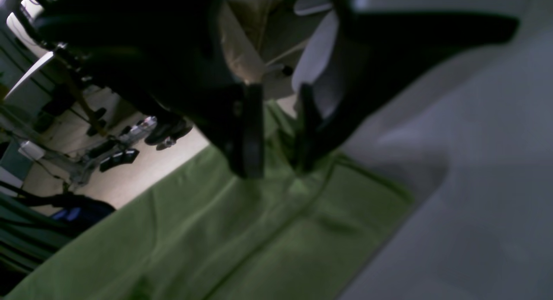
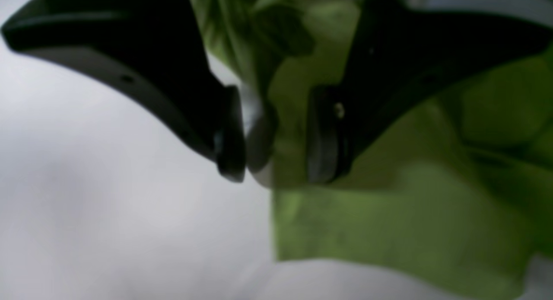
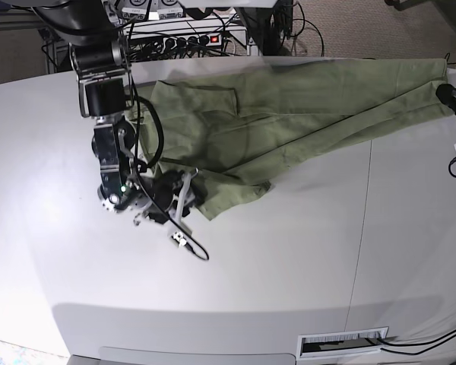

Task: Fold the T-shirt properly
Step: 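Drag the held shirt edge with the right gripper across the shirt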

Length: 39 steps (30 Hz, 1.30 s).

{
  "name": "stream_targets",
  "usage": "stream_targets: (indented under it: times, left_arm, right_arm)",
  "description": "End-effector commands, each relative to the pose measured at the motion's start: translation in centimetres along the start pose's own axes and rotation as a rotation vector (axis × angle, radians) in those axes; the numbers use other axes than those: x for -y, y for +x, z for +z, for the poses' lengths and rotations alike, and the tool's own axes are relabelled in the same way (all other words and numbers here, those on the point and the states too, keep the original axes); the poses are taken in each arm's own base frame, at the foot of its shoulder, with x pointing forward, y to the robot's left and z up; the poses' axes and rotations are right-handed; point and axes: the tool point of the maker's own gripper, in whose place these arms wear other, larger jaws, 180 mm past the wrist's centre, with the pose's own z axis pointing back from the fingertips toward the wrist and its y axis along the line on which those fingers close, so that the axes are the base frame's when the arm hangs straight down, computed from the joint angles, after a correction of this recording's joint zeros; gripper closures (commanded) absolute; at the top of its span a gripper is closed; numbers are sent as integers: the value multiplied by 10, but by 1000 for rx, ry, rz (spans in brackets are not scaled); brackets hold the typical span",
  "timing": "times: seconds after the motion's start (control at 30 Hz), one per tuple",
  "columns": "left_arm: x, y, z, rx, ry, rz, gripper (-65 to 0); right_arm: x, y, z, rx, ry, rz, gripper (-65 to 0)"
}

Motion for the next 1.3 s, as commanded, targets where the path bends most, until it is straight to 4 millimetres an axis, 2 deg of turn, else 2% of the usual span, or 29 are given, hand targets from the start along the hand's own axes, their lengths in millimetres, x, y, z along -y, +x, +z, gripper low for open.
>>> stream_targets:
  times: [0.0,0.17,0.3,0.57,0.8,0.9,1.13,1.27]
  left_arm:
    - [-6,4,16,18,26,-6,-145]
    - [0,8,6,24,1,-12,-145]
    - [3,12,3,31,-7,-18,-145]
    - [-3,41,30,108,37,-50,-145]
    - [-3,47,33,123,39,-57,-145]
    - [-3,47,33,123,39,-57,-145]
    - [-2,52,33,150,38,-58,-145]
    - [-2,53,33,156,38,-58,-145]
  right_arm:
    - [10,23,6,56,-16,5,-247]
    - [12,30,6,75,-1,-16,-246]
    - [2,30,6,70,46,-50,-243]
    - [-6,32,3,64,71,-60,0]
    - [-6,36,4,62,73,-57,0]
    - [-14,45,9,86,114,-73,0]
    - [-44,71,40,99,225,-25,0]
    - [-58,72,56,87,243,35,0]
